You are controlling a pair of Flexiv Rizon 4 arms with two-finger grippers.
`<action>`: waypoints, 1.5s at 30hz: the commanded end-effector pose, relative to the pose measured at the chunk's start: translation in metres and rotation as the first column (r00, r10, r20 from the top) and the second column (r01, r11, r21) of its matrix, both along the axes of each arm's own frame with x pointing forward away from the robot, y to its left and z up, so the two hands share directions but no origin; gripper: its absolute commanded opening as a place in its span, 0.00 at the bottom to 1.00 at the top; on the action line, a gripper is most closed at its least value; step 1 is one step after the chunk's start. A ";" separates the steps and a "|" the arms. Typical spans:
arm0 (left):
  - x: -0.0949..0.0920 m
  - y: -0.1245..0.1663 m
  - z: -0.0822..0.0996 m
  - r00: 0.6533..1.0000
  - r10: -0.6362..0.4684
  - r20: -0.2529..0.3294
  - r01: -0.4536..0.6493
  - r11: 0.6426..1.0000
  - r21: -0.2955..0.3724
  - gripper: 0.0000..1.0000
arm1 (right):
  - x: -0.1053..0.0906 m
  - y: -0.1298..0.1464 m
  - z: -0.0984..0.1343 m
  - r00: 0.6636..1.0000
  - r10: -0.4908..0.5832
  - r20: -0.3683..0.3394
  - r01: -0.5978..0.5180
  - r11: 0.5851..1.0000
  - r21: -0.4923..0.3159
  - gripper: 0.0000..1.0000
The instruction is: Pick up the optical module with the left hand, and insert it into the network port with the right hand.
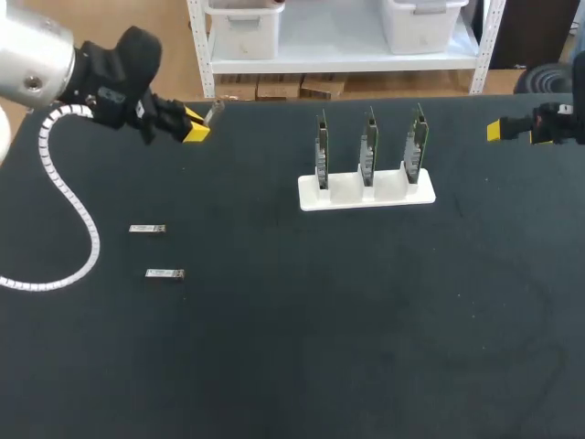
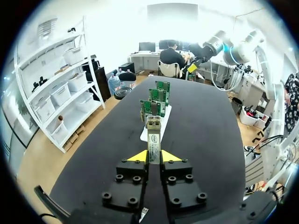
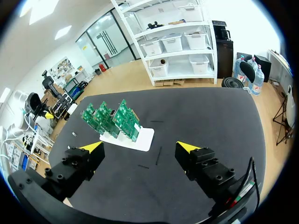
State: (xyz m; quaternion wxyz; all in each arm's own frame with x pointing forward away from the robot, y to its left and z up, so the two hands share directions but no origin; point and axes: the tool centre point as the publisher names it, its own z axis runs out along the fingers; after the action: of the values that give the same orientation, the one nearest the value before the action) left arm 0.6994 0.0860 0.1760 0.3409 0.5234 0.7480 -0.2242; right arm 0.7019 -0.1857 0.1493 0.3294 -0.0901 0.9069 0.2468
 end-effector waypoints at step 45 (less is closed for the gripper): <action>-0.013 -0.103 0.032 0.983 -0.169 0.066 0.179 0.850 -0.495 0.00 | -0.002 0.001 0.001 1.000 -0.006 0.001 0.006 1.000 -0.006 1.00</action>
State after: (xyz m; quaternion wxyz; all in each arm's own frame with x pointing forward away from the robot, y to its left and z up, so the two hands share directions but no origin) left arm 0.6860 -0.0061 0.2166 0.4320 0.4958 0.6197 -0.4284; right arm 0.7019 -0.1857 0.1494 0.3294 -0.0901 0.9069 0.2469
